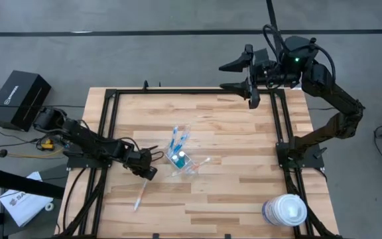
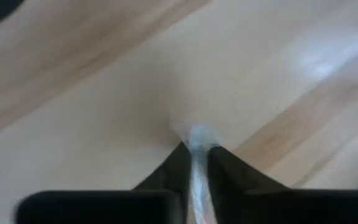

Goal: Pick & Place toothbrushing station
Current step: Put the orange toothbrush into the transparent organizer

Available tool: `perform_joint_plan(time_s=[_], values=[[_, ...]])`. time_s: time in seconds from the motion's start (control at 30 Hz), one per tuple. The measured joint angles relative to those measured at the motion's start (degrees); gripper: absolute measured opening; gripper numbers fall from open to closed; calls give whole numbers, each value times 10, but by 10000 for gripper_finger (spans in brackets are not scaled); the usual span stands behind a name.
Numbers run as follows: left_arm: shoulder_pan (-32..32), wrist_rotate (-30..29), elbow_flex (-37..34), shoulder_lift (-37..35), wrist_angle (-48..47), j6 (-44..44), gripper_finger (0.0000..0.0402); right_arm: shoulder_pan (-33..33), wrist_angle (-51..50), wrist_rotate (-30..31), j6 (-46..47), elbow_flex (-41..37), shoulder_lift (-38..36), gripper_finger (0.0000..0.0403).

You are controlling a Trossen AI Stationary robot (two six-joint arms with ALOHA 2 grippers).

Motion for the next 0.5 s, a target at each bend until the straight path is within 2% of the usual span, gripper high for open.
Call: perform_joint_plan(time_s=[0.07,0.33,0.5], values=[[1,-20,1,-18,7,0,14,-3,10,0,-2,0,0,264],[22,-92,1,-116,-1,0,8,-45,44,1,4,0,0,264],[47,-190,1,-227,-8,24,8,-69,51,1,5,0,0,264]])
